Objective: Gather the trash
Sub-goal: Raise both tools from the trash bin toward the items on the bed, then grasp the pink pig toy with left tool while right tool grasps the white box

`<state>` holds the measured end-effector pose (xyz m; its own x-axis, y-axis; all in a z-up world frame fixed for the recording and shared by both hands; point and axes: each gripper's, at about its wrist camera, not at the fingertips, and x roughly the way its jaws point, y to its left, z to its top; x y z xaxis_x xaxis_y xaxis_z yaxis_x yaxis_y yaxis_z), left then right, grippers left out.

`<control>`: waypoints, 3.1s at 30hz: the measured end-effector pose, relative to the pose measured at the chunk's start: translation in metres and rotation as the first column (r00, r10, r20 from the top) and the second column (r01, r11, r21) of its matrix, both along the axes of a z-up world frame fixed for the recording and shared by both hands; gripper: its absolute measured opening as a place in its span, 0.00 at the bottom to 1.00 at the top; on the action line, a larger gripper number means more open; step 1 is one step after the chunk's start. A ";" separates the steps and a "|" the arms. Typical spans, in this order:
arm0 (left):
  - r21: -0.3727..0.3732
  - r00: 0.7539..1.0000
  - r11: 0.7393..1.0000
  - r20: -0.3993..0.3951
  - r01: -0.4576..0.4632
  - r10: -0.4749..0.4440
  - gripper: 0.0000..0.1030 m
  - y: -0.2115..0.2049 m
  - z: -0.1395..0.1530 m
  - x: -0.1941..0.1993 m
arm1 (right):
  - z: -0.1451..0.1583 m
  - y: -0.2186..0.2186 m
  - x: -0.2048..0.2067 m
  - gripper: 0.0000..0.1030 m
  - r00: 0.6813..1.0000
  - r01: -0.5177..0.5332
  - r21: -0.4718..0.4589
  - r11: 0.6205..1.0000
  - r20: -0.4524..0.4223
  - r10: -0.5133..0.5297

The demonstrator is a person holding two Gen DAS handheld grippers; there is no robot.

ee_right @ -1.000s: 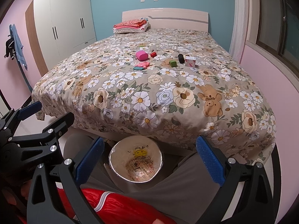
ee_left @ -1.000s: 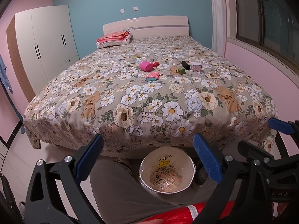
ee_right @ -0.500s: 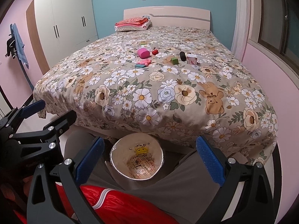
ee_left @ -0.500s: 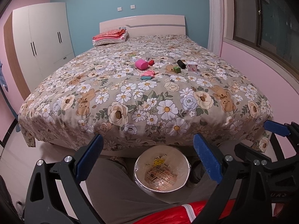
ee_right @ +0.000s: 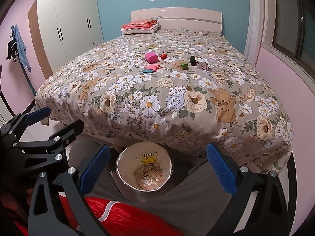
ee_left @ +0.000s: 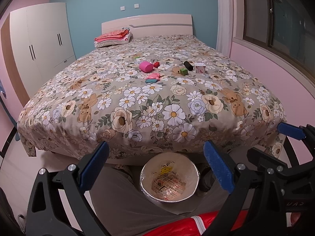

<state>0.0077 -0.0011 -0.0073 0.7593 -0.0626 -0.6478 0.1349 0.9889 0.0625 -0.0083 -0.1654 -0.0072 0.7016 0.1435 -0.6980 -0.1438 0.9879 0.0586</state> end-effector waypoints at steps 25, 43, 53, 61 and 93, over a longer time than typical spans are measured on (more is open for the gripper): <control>-0.028 0.999 0.999 -0.043 -0.027 0.026 0.92 0.004 0.011 0.087 | 0.008 -0.016 0.074 0.97 1.000 -0.004 0.024 1.000 0.008 0.003; -0.061 0.991 0.997 -0.125 -0.047 0.039 0.92 -0.010 0.001 0.246 | 0.002 -0.059 0.214 0.97 0.994 0.096 0.033 0.995 -0.047 -0.094; -0.073 0.979 0.994 -0.196 -0.076 0.060 0.92 -0.010 -0.035 0.353 | -0.010 -0.094 0.323 0.97 0.974 0.219 0.021 0.975 -0.055 -0.218; -0.061 0.973 0.995 -0.223 -0.075 0.060 0.92 -0.015 -0.061 0.422 | -0.037 -0.115 0.406 0.97 0.954 0.288 0.000 0.958 -0.088 -0.287; -0.057 0.945 0.998 -0.324 0.028 -0.045 0.58 -0.036 -0.152 0.556 | -0.136 -0.144 0.547 0.55 0.916 0.316 -0.066 0.946 -0.239 -0.323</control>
